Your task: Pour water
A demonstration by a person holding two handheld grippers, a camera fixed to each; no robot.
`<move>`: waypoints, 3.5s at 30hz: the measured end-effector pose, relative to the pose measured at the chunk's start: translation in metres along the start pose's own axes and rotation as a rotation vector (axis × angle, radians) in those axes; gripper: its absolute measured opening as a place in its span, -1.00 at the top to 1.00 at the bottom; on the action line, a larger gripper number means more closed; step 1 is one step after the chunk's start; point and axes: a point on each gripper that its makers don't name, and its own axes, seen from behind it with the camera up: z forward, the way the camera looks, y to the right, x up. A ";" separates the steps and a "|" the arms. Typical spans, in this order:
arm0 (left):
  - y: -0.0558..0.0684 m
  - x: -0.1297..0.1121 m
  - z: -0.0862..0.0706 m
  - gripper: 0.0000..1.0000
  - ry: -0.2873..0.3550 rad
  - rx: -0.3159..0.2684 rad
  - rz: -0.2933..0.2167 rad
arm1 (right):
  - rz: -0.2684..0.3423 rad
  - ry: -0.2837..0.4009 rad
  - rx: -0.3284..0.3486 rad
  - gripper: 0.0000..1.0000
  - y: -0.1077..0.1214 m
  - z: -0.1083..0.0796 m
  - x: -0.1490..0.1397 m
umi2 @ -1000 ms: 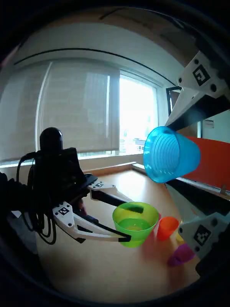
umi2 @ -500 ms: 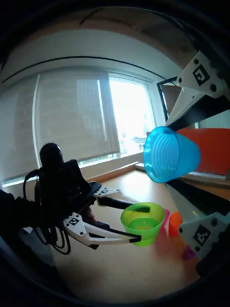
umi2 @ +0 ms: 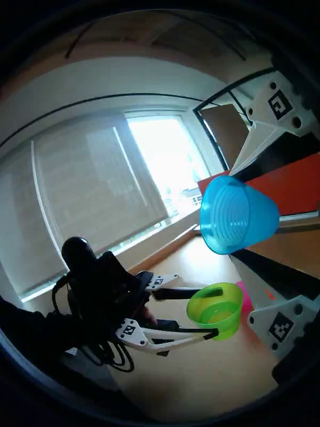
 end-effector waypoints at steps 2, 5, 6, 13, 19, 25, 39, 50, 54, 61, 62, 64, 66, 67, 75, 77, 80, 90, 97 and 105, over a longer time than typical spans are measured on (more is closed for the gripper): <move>0.000 0.000 0.000 -0.70 -0.002 0.000 0.002 | 0.042 0.004 -0.007 -0.78 0.000 -0.001 -0.002; 0.000 0.000 0.000 -0.69 -0.004 0.003 0.004 | 0.108 0.010 -0.014 -0.78 0.000 -0.004 -0.003; -0.001 0.000 -0.001 -0.69 -0.005 0.004 0.004 | 0.132 0.012 -0.016 -0.78 0.000 -0.005 -0.004; -0.003 -0.001 -0.001 -0.69 -0.008 0.008 0.004 | 0.305 0.016 -0.017 -0.78 -0.003 -0.009 -0.006; -0.002 -0.001 0.000 -0.69 -0.009 0.007 0.005 | 0.479 0.007 -0.004 -0.78 -0.009 -0.009 -0.012; 0.001 -0.001 -0.001 -0.70 -0.015 0.004 0.011 | 0.641 0.011 0.013 -0.78 -0.010 -0.009 -0.012; 0.000 -0.001 -0.002 -0.69 -0.023 0.005 0.017 | 0.876 0.022 0.053 -0.78 -0.022 -0.007 0.000; -0.002 -0.001 -0.004 -0.69 -0.028 0.011 0.019 | 1.058 0.039 0.052 -0.77 -0.018 -0.009 0.001; -0.003 -0.002 -0.004 -0.69 -0.029 0.015 0.019 | 1.055 0.035 0.048 -0.77 -0.018 -0.009 0.001; -0.005 -0.003 -0.006 -0.70 -0.033 0.020 0.019 | 1.047 0.019 0.052 -0.78 -0.025 -0.010 -0.003; -0.005 -0.003 -0.006 -0.70 -0.034 0.020 0.019 | 1.049 0.015 0.052 -0.78 -0.026 -0.010 -0.004; -0.006 -0.004 -0.007 -0.70 -0.039 0.021 0.018 | 1.054 0.008 0.051 -0.78 -0.028 -0.011 -0.006; -0.006 -0.005 -0.007 -0.70 -0.043 0.023 0.017 | 1.061 0.003 0.047 -0.78 -0.028 -0.012 -0.008; -0.007 -0.005 -0.008 -0.70 -0.045 0.025 0.017 | 1.065 0.003 0.045 -0.78 -0.029 -0.013 -0.008; -0.013 -0.009 -0.009 -0.69 -0.064 0.038 0.009 | 1.109 -0.001 0.039 -0.78 -0.033 -0.021 -0.014; -0.014 -0.011 -0.009 -0.69 -0.071 0.039 0.009 | 1.107 -0.009 0.040 -0.78 -0.036 -0.023 -0.017; -0.016 -0.012 -0.010 -0.69 -0.080 0.042 0.008 | 1.106 -0.019 0.042 -0.78 -0.041 -0.026 -0.020; -0.026 -0.018 -0.012 -0.70 -0.101 0.069 -0.005 | 1.112 -0.052 0.046 -0.78 -0.060 -0.038 -0.032; -0.025 -0.028 -0.013 -0.70 -0.144 0.071 -0.003 | 1.097 -0.083 0.061 -0.78 -0.076 -0.047 -0.041; -0.024 -0.043 -0.014 -0.70 -0.201 0.062 0.001 | 1.091 -0.110 0.092 -0.78 -0.093 -0.054 -0.047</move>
